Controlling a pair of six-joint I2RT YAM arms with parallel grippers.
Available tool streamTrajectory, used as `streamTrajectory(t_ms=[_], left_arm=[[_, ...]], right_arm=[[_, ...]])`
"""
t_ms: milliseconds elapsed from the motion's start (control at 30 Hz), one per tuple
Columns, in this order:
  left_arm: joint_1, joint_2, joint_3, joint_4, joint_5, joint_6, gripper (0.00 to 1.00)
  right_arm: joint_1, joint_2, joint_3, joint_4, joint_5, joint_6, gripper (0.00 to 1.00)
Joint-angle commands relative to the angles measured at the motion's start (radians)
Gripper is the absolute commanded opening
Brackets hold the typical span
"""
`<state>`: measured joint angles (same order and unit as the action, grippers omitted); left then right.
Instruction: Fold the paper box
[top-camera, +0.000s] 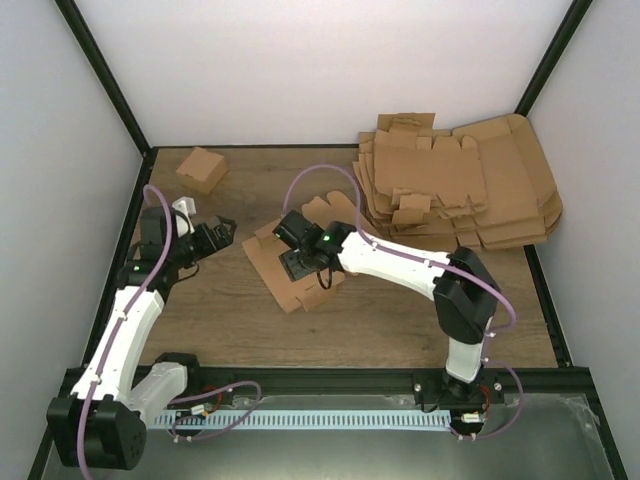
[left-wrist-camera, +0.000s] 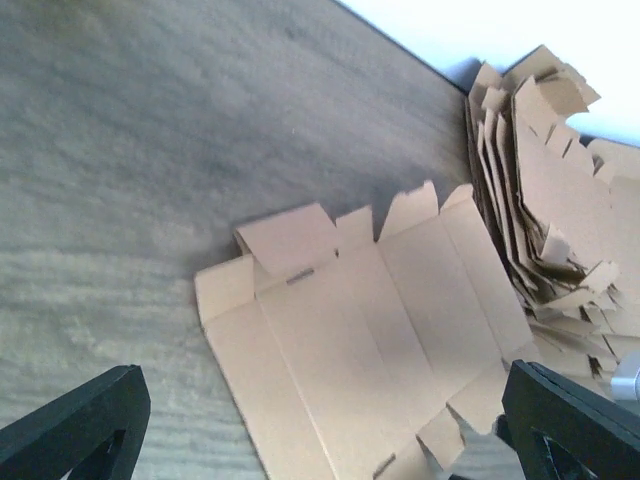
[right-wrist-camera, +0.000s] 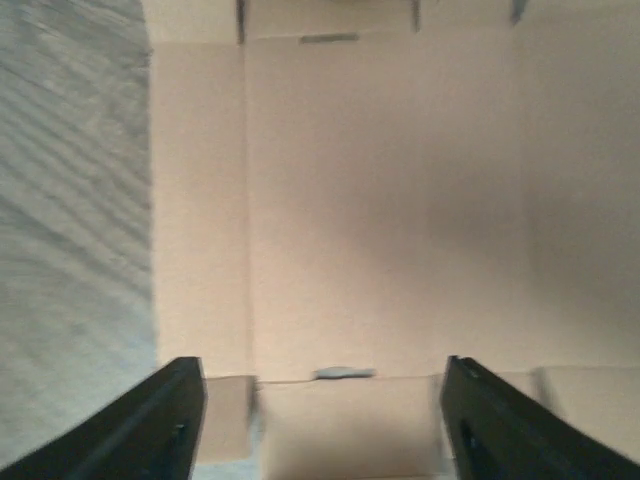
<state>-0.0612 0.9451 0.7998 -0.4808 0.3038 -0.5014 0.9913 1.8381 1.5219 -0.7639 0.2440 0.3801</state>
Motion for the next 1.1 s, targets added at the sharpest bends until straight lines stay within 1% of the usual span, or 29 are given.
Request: streamTrajectory(t_ms=[0,100,233,333,500,667,833,1067], left_arm=[[0.003,0.011,-0.058,-0.031,0.097,-0.088,1.00],[0.003,0.013,-0.107,-0.012,0.169,-0.119,1.00],[0.004,0.002,-0.154,-0.012,0.202,-0.118,1.00],[0.002,0.011,-0.177,-0.008,0.234,-0.109,1.00],[-0.002,0.050,-0.239,0.065,0.310,-0.111,0.98],[-0.019,0.122,-0.266,0.131,0.279,-0.103,0.97],[-0.037,0.252,-0.264,0.221,0.277,-0.106,0.93],[-0.052,0.376,-0.282,0.328,0.239,-0.109,0.89]], right_arm=[[-0.002,-0.160,-0.079,0.237,-0.232,0.034,0.74],[-0.009,-0.218,-0.107,0.273,-0.255,0.025,0.81],[-0.069,-0.220,-0.117,0.240,-0.297,0.017,0.81],[-0.144,-0.231,-0.157,0.249,-0.348,-0.004,0.81],[-0.291,-0.242,-0.205,0.291,-0.417,-0.008,0.86],[-0.408,-0.223,-0.242,0.325,-0.425,-0.004,0.91],[-0.499,-0.162,-0.271,0.352,-0.452,0.000,0.96],[-0.569,-0.065,-0.265,0.386,-0.478,-0.012,0.96]])
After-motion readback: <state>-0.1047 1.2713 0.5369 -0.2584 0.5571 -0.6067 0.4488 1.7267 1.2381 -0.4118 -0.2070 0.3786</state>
